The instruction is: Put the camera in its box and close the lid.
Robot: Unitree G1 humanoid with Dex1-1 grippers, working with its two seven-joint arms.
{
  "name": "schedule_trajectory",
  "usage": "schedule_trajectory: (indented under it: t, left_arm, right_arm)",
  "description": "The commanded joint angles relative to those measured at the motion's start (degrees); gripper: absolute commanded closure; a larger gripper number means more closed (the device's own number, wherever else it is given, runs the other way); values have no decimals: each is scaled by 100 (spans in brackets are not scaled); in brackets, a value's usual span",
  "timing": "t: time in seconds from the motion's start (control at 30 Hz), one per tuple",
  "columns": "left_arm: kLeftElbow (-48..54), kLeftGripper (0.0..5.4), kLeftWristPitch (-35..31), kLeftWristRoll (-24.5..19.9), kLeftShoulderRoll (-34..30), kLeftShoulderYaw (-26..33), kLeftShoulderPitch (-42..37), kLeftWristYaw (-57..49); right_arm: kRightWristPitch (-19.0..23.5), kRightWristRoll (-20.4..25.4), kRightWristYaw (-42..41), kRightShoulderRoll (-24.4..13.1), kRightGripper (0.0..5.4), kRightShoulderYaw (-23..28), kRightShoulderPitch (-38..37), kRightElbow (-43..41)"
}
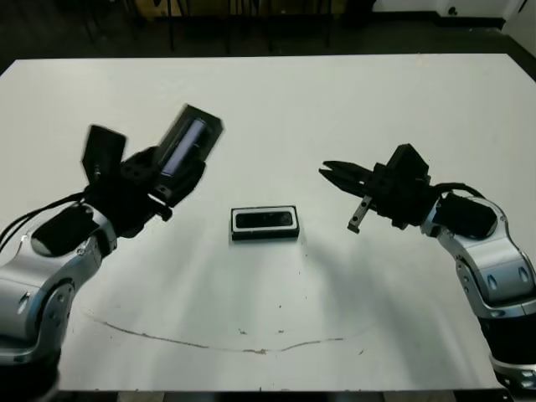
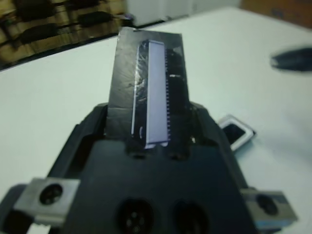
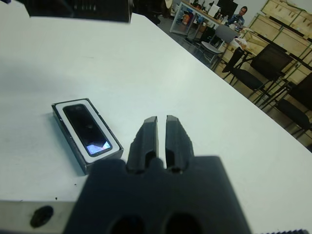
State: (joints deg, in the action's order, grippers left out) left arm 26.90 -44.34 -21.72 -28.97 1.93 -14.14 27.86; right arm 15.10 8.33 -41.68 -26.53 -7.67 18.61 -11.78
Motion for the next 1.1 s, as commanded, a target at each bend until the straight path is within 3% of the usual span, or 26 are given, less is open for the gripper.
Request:
schedule_trajectory:
  t: [0.03,0.1,0.23,0.3,0.53,0.8,1.1]
  left_arm:
    - [-900,259,590,229,-386,-398,-308,766]
    - [-1568,259,1024,392,-473,-622,-578,1213]
    - [-2980,259,1958,819,-509,-1069,-1158,2021]
    - [-3620,259,2334,997,-466,-1250,-1428,2382]
    - [-4973,260,2842,1374,-262,-1633,-2079,3217]
    - [-5725,260,2985,1160,26,-1468,-2281,3992]
    - [-5963,260,2885,568,264,-905,-2214,4453]
  right_arm:
    - [-32,-108,86,-81,540,30,-87,87]
    - [74,-25,137,-48,540,108,-77,141]
    - [-220,103,99,-6,540,292,25,544]
    - [-104,156,129,-25,540,385,98,617]
    - [-211,213,97,-45,540,564,211,840]
    - [-252,281,17,-61,540,588,264,1079]
    - [-243,246,-20,-44,540,559,350,1222]
